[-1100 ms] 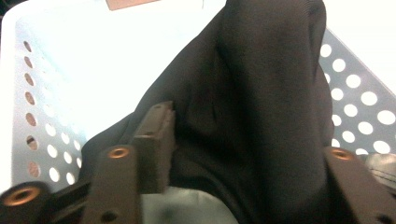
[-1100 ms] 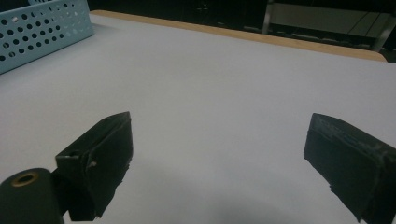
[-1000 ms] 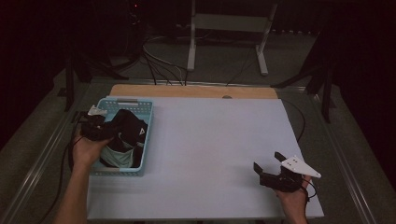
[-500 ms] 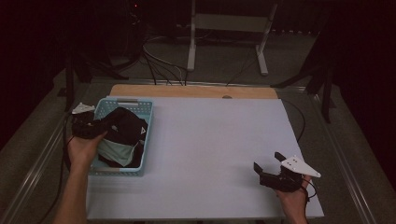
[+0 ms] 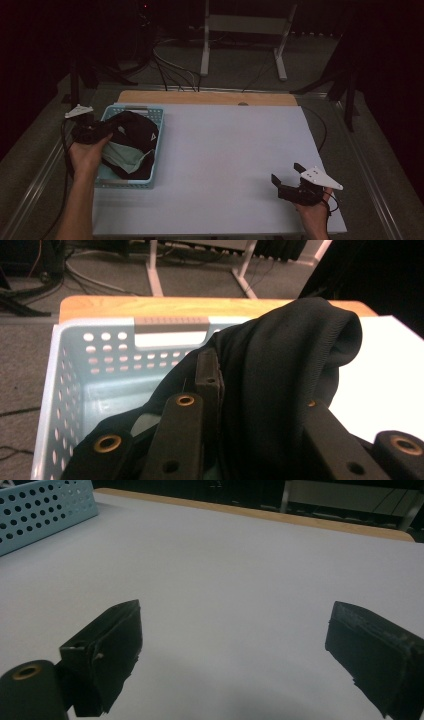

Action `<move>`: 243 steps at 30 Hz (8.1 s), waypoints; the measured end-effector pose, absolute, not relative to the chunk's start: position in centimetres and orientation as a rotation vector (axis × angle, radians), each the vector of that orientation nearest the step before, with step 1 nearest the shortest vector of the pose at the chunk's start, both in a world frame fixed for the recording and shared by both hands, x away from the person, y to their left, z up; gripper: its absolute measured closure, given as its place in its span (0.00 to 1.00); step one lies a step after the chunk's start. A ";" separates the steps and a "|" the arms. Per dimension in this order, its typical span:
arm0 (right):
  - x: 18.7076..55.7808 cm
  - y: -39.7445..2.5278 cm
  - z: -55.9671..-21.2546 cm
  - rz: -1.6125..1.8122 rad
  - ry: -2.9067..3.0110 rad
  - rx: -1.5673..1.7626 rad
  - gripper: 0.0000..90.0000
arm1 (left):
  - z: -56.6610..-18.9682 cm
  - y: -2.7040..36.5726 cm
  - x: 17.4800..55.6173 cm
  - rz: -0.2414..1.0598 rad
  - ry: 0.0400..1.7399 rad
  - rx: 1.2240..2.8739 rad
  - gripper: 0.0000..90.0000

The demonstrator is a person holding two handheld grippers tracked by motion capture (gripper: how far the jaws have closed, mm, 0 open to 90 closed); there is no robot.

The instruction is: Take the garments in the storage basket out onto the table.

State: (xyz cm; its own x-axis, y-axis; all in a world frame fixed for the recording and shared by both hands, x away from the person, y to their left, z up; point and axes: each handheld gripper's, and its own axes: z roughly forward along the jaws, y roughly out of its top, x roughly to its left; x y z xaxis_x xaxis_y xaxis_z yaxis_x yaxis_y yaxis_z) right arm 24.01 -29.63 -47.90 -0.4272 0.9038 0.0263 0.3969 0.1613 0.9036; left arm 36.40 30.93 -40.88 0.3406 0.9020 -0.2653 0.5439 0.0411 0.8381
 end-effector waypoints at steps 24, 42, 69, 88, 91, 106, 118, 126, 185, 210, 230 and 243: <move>24.0 -29.6 -47.9 1.232 1.906 1.230 0.09 | -38.5 31.2 36.2 0.453 1.255 1.547 0.87; 24.0 -29.6 -47.9 1.232 1.910 1.229 0.09 | -37.1 29.8 36.5 0.433 1.194 1.524 0.86; 24.1 -29.6 -48.0 1.237 1.912 1.235 0.09 | -34.0 28.1 36.9 0.412 1.101 1.498 0.86; 24.1 -29.7 -47.9 1.243 1.909 1.240 0.09 | -32.8 25.1 37.8 0.368 1.026 1.491 0.86; 24.1 -29.7 -47.9 1.243 1.907 1.241 0.09 | -32.6 24.5 37.8 0.362 1.016 1.493 0.86; 24.1 -29.8 -47.9 1.246 1.908 1.241 0.09 | -32.7 22.0 38.6 0.306 0.975 1.497 0.86; 24.1 -29.8 -47.9 1.248 1.909 1.239 0.09 | -32.5 19.5 39.1 0.276 0.933 1.520 0.86; 24.1 -29.8 -47.9 1.248 1.912 1.236 0.09 | -32.9 17.7 39.5 0.245 0.913 1.541 0.86; 24.0 -30.0 -47.9 1.247 1.910 1.240 0.09 | -36.7 7.1 40.6 0.109 0.830 1.660 0.85; 24.1 -30.0 -48.0 1.243 1.917 1.245 0.09 | -41.0 6.2 40.5 0.052 0.852 1.766 0.75; 24.1 -29.9 -48.0 1.239 1.920 1.246 0.09 | -41.8 6.5 40.2 0.108 0.939 1.783 0.01; 24.1 -29.9 -48.0 1.240 1.917 1.248 0.09 | -41.5 8.0 39.6 0.190 0.936 1.734 0.00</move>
